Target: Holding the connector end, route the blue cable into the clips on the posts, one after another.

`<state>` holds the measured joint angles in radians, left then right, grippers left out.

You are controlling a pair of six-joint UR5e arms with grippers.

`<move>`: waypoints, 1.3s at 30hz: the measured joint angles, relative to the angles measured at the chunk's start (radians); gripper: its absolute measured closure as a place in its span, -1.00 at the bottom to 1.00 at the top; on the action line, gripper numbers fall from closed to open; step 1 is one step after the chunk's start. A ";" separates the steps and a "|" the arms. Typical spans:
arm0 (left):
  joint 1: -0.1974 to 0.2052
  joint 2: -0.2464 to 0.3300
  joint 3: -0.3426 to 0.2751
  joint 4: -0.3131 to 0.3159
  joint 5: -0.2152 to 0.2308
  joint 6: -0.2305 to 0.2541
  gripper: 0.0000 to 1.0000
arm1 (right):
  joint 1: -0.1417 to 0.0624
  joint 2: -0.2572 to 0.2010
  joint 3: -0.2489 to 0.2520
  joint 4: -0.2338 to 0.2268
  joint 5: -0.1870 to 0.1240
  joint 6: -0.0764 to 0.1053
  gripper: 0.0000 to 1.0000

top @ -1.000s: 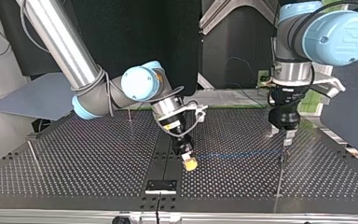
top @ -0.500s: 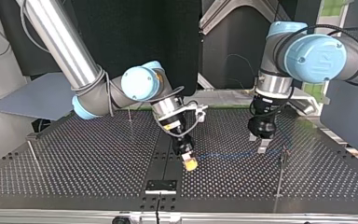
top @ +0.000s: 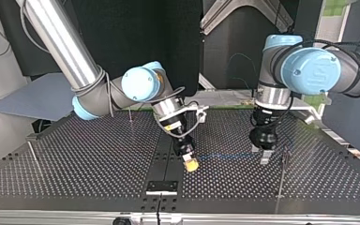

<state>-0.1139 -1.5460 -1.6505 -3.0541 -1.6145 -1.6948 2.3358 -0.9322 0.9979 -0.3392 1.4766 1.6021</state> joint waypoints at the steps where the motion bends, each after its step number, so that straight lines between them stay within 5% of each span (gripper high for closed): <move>1: 0.000 -0.003 0.009 0.003 -0.007 0.000 -1.00 | 0.000 0.000 0.000 0.000 0.000 0.000 1.00; 11: -0.007 -0.066 0.046 0.011 -0.034 0.014 -1.00 | 0.001 0.000 0.000 0.000 0.002 -0.001 1.00; 32: -0.006 -0.071 0.054 0.037 -0.070 0.020 -1.00 | -0.002 0.000 0.000 0.003 -0.001 -0.001 1.00; 34: -0.006 -0.071 0.054 0.038 -0.076 0.021 -0.80 | -0.002 0.000 0.000 0.003 -0.001 -0.001 1.00; 36: -0.005 -0.071 0.054 0.038 -0.084 0.021 -0.37 | -0.003 0.000 0.000 0.004 -0.002 0.000 1.00; 37: -0.005 -0.071 0.054 0.038 -0.087 0.021 -0.37 | -0.004 0.000 0.000 0.004 -0.002 0.000 1.00; 39: -0.004 -0.071 0.054 0.038 -0.091 0.021 0.05 | -0.004 0.000 0.000 0.005 -0.003 0.000 1.00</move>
<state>-0.1177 -1.6173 -1.5965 -3.0161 -1.7054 -1.6736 2.3318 -0.9321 0.9980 -0.3344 1.4735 1.6018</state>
